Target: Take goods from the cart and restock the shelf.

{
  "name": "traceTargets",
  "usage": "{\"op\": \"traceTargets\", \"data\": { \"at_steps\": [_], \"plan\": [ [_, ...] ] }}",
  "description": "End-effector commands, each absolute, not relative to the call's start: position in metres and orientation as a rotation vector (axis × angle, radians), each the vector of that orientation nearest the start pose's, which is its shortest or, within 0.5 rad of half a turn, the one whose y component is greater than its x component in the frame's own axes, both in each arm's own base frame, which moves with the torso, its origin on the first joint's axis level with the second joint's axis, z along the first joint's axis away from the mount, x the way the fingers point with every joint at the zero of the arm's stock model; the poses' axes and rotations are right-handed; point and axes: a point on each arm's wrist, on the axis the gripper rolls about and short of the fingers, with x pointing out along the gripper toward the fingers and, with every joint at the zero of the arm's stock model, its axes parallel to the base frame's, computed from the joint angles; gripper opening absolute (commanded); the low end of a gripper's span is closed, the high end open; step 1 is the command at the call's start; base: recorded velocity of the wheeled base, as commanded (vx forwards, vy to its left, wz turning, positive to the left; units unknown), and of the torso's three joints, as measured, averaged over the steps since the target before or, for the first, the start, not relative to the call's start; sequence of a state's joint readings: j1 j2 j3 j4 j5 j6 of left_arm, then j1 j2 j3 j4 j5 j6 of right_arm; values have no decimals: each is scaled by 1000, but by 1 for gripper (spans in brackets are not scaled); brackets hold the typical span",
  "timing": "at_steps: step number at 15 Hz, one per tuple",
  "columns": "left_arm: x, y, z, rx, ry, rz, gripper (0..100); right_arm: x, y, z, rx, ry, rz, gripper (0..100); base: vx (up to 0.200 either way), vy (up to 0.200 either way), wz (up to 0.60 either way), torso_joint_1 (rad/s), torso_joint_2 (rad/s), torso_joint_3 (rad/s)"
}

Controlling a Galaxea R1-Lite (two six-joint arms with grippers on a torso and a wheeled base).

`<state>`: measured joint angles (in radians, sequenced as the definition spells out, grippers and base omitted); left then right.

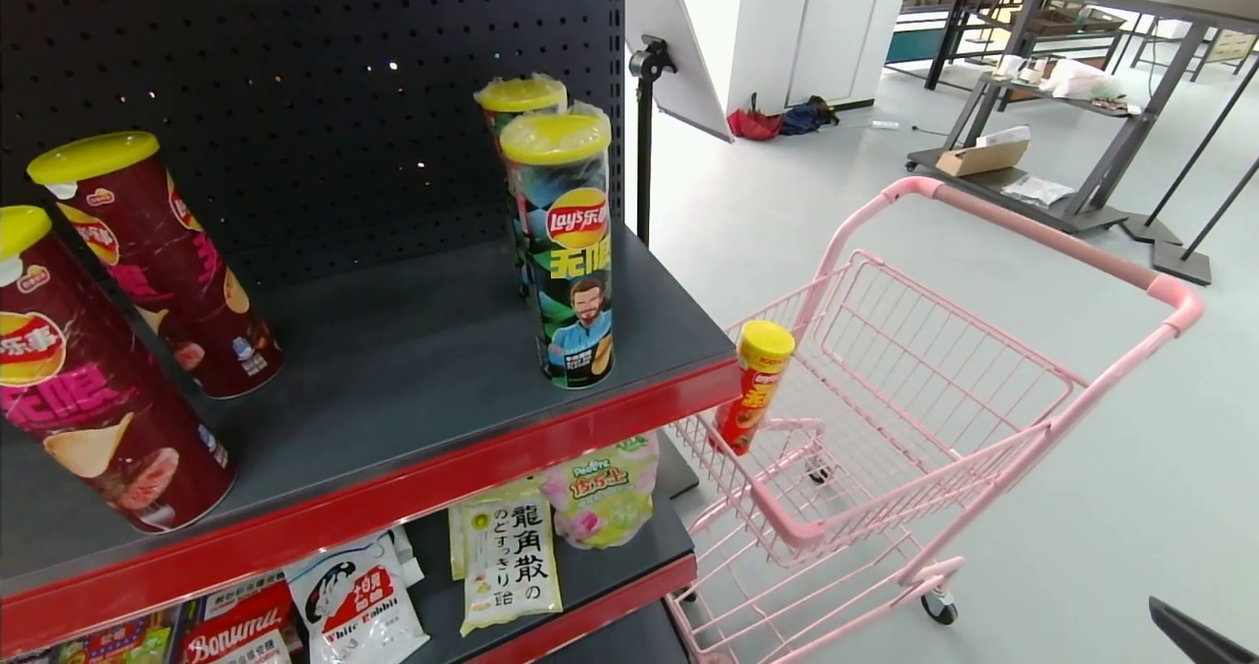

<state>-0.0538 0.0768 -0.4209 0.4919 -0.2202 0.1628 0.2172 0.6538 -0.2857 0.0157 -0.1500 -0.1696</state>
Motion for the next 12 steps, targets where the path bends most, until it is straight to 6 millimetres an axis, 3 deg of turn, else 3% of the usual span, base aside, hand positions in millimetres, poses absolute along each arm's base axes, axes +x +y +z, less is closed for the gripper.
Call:
{"op": "traceTargets", "data": {
  "at_steps": [1, 7, 9, 10, 11, 12],
  "plan": [
    [-59, -2, 138, 149, 126, -287, 100, 49, 7, 150, -242, 389, 100, 100, 0, 0, 0, -183, 486, 310],
    [-60, -2, 137, 149, 126, -284, 100, 55, 10, 150, -236, 421, 135, 100, 0, 0, 0, -178, 534, 341],
    [-60, -2, 137, 149, 125, -284, 100, 66, 13, 158, -186, 430, 174, 100, 0, 0, 0, -68, 217, 149],
    [-60, -2, 137, 149, 125, -282, 100, 92, 19, 164, -136, 429, 168, 100, 0, 0, 0, -32, 95, 61],
    [-60, -2, 137, 149, 125, -282, 100, 104, 21, 165, -118, 423, 168, 100, 0, 0, 0, -17, 66, 41],
    [-60, -2, 137, 147, 126, -284, 100, 139, 30, 167, -76, 386, 171, 100, 0, 0, 0, 0, 0, 0]
  ]
}}
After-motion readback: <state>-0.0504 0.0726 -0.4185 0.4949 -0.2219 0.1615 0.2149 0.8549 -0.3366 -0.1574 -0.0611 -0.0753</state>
